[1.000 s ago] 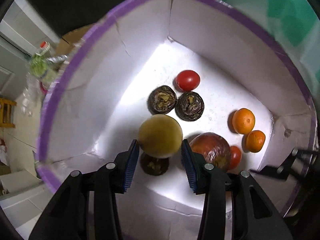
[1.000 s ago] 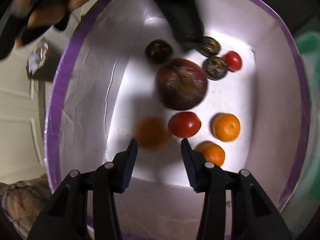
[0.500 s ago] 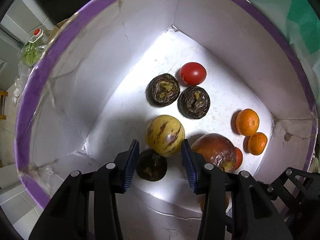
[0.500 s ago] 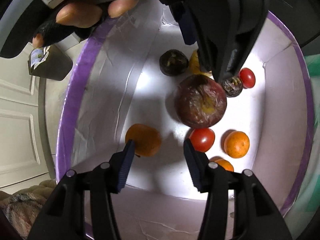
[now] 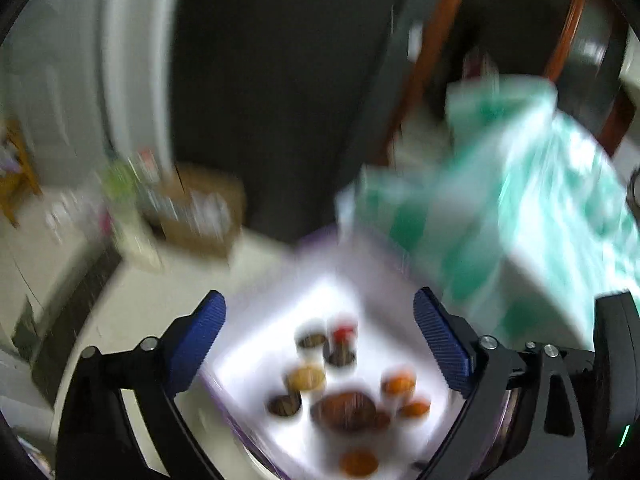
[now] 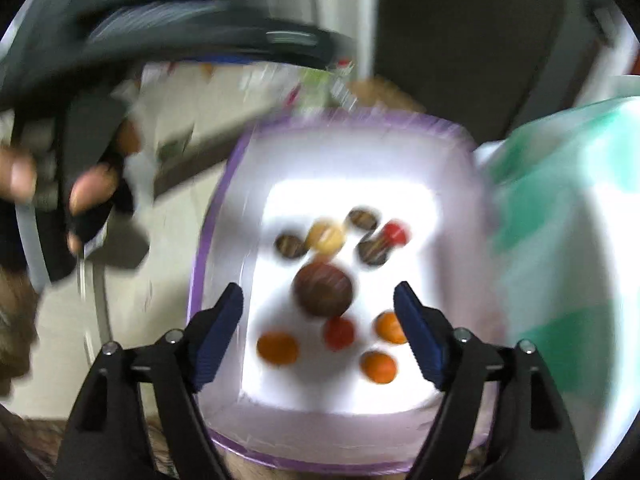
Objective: Organize fruits
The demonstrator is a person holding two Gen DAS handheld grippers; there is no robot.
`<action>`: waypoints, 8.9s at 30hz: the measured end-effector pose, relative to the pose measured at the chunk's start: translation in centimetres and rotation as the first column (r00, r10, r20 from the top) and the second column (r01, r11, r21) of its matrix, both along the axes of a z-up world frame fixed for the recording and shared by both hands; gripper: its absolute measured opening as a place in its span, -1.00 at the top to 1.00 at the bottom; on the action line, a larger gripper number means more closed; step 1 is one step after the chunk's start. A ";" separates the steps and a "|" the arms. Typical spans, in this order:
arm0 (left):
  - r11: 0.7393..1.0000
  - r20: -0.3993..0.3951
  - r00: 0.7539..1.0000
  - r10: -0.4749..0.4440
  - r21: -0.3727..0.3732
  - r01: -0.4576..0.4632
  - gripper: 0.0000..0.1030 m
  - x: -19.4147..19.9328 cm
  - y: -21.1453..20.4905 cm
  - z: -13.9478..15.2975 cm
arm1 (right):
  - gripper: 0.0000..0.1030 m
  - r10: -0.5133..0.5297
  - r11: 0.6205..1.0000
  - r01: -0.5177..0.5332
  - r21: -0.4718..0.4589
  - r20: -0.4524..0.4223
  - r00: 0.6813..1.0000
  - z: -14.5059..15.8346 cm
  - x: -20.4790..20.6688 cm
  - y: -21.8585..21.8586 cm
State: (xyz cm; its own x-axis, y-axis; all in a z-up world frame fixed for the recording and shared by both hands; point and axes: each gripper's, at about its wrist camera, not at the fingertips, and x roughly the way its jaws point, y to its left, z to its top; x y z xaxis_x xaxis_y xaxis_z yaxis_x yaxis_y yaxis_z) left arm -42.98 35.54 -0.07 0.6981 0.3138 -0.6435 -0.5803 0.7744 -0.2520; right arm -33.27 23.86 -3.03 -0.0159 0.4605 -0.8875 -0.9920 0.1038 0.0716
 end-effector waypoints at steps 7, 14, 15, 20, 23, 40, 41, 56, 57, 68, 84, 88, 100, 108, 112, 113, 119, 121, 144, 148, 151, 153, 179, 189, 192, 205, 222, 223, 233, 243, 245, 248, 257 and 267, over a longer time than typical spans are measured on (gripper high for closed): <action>0.919 0.154 0.981 0.120 0.357 -0.168 -0.92 -4.4 -5.1 8.9 | -0.97 -0.177 0.920 0.183 0.346 -0.047 0.983 9.9 3.9 -5.3; 0.947 -0.004 0.973 0.231 0.229 -0.224 -0.92 -3.9 -6.8 4.9 | -0.97 -0.272 0.952 0.273 0.142 -0.027 0.962 4.6 3.8 -5.9; 0.948 -0.034 0.969 0.244 0.219 -0.231 -0.92 -4.0 -6.5 3.9 | -0.97 -0.282 0.953 0.280 0.117 0.002 0.959 3.3 3.3 -6.0; 0.955 -0.185 0.942 0.279 0.154 -0.253 -0.92 -2.1 -7.0 -2.1 | -0.97 -0.294 0.949 0.300 -0.093 0.075 0.953 -3.4 2.6 -4.5; 0.960 -0.256 0.927 0.274 0.135 -0.246 -0.92 -0.7 -7.5 -4.8 | -0.97 -0.311 0.937 0.308 -0.167 0.009 0.950 -6.3 3.3 -4.3; 0.985 -0.367 0.920 0.137 -0.049 -0.167 -0.92 2.5 -8.2 -12.4 | -0.97 -0.371 0.890 0.360 -0.279 0.016 0.929 -11.2 5.1 -4.4; 0.985 -0.364 0.922 0.134 -0.054 -0.165 -0.92 2.5 -8.1 -12.5 | -0.97 -0.366 0.893 0.355 -0.278 0.014 0.931 -11.1 5.0 -4.3; 0.982 -0.363 0.921 0.139 -0.071 -0.176 -0.92 2.2 -8.3 -12.1 | -0.97 -0.345 0.901 0.336 -0.276 0.016 0.938 -11.0 4.7 -4.3; 0.981 -0.363 0.921 0.142 -0.070 -0.179 -0.92 2.2 -8.4 -12.1 | -0.97 -0.346 0.900 0.337 -0.277 0.015 0.938 -11.1 4.8 -4.3; 0.979 -0.370 0.917 0.151 -0.070 -0.189 -0.92 2.0 -8.4 -12.4 | -0.97 -0.347 0.899 0.337 -0.281 0.013 0.938 -11.2 4.8 -4.3; 0.979 -0.370 0.917 0.151 -0.075 -0.191 -0.92 2.0 -8.3 -12.6 | -0.97 -0.346 0.899 0.336 -0.281 0.013 0.938 -11.2 4.9 -4.3; 0.978 -0.372 0.916 0.152 -0.075 -0.193 -0.92 2.0 -8.3 -12.6 | -0.97 -0.347 0.899 0.337 -0.281 0.014 0.938 -11.2 4.9 -4.3; 0.978 -0.377 0.913 0.156 -0.074 -0.197 -0.92 1.9 -8.3 -12.8 | -0.97 -0.344 0.900 0.334 -0.281 0.013 0.939 -11.2 4.9 -4.4; 0.975 -0.382 0.909 0.167 -0.072 -0.209 -0.92 1.7 -8.6 -13.0 | -0.97 -0.342 0.900 0.332 -0.281 0.014 0.940 -11.2 4.8 -4.5; 0.974 -0.384 0.907 0.173 -0.069 -0.215 -0.92 1.6 -8.8 -13.0 | -0.97 -0.342 0.900 0.332 -0.281 0.014 0.940 -11.2 4.9 -4.5; 0.974 -0.384 0.907 0.175 -0.069 -0.217 -0.92 1.6 -8.8 -13.0 | -0.97 -0.342 0.900 0.332 -0.281 0.013 0.939 -11.2 4.9 -4.5; 0.973 -0.389 0.904 0.176 -0.069 -0.219 -0.92 1.7 -8.9 -12.9 | -0.97 -0.342 0.900 0.332 -0.282 0.015 0.940 -11.2 4.9 -4.4; 0.973 -0.390 0.904 0.177 -0.066 -0.219 -0.92 1.7 -8.9 -12.9 | -0.97 -0.341 0.901 0.332 -0.281 0.016 0.940 -11.2 4.9 -4.4; 0.976 -0.391 0.904 0.171 -0.058 -0.210 -0.92 1.7 -8.8 -12.2 | -0.97 -0.343 0.900 0.334 -0.281 0.018 0.939 -11.2 4.9 -4.3; 0.979 -0.404 0.898 0.174 -0.030 -0.203 -0.92 1.9 -8.9 -12.0 | -0.97 -0.344 0.899 0.336 -0.280 0.022 0.939 -11.2 4.9 -4.3; 0.979 -0.409 0.897 0.167 -0.039 -0.200 -0.92 2.0 -8.9 -12.2 | -0.97 -0.344 0.899 0.336 -0.280 0.022 0.939 -11.2 4.9 -4.3; 0.975 -0.400 0.902 0.159 -0.079 -0.207 -0.92 1.8 -8.6 -12.4 | -0.97 -0.342 0.900 0.335 -0.280 0.024 0.939 -11.2 4.9 -4.3; 0.975 -0.459 0.875 0.156 -0.073 -0.212 -0.92 1.8 -8.2 -12.8 | -0.97 -0.325 0.912 0.325 -0.250 0.043 0.945 -10.2 4.4 -4.1; 0.965 -0.452 0.857 0.247 0.034 -0.260 -0.92 0.1 -7.3 -8.2 | -0.97 -0.264 0.958 0.267 -0.102 0.047 0.963 -4.6 2.3 -5.0; 0.951 -0.374 0.876 0.306 0.162 -0.263 -0.92 0.3 -8.1 -2.8 | -0.97 -0.259 0.965 0.256 0.059 0.055 0.964 1.2 2.1 -7.3; 0.901 -0.211 0.908 -0.361 0.170 0.398 -0.92 24.8 -26.6 9.0 | -0.97 -0.896 0.444 0.805 0.395 0.181 0.405 12.6 18.2 -35.6; 0.765 -0.289 0.738 -0.610 0.025 0.643 -0.92 41.5 -36.9 0.4 | -0.97 -0.985 0.093 0.986 0.139 0.157 0.071 4.3 30.0 -44.4; 0.766 -0.291 0.738 -0.609 0.024 0.642 -0.92 41.7 -36.9 0.3 | -0.97 -0.986 0.086 0.987 0.135 0.156 0.064 4.3 30.1 -44.4; 0.789 -0.326 0.759 -0.564 0.059 0.612 -0.92 42.6 -36.4 0.0 | -0.97 -0.996 0.028 0.995 0.094 0.086 0.020 3.5 31.0 -44.9; 0.794 -0.329 0.763 -0.556 0.062 0.605 -0.92 42.6 -36.3 -0.1 | -0.97 -0.996 0.025 0.992 0.127 0.084 0.014 3.3 31.0 -44.9; 0.794 -0.329 0.763 -0.556 0.062 0.605 -0.92 42.6 -36.3 -0.1 | -0.97 -0.996 0.025 0.992 0.128 0.084 0.014 3.3 31.0 -44.9; 0.793 -0.329 0.763 -0.557 0.061 0.606 -0.92 42.6 -36.3 0.0 | -0.97 -0.996 0.025 0.992 0.127 0.084 0.014 3.3 31.0 -45.0; 0.793 -0.329 0.763 -0.557 0.062 0.605 -0.92 42.6 -36.3 0.0 | -0.97 -0.996 0.025 0.992 0.128 0.084 0.014 3.3 31.0 -45.0; 0.793 -0.329 0.763 -0.557 0.061 0.606 -0.92 42.6 -36.3 0.0 | -0.97 -0.996 0.025 0.992 0.128 0.084 0.014 3.2 31.0 -45.0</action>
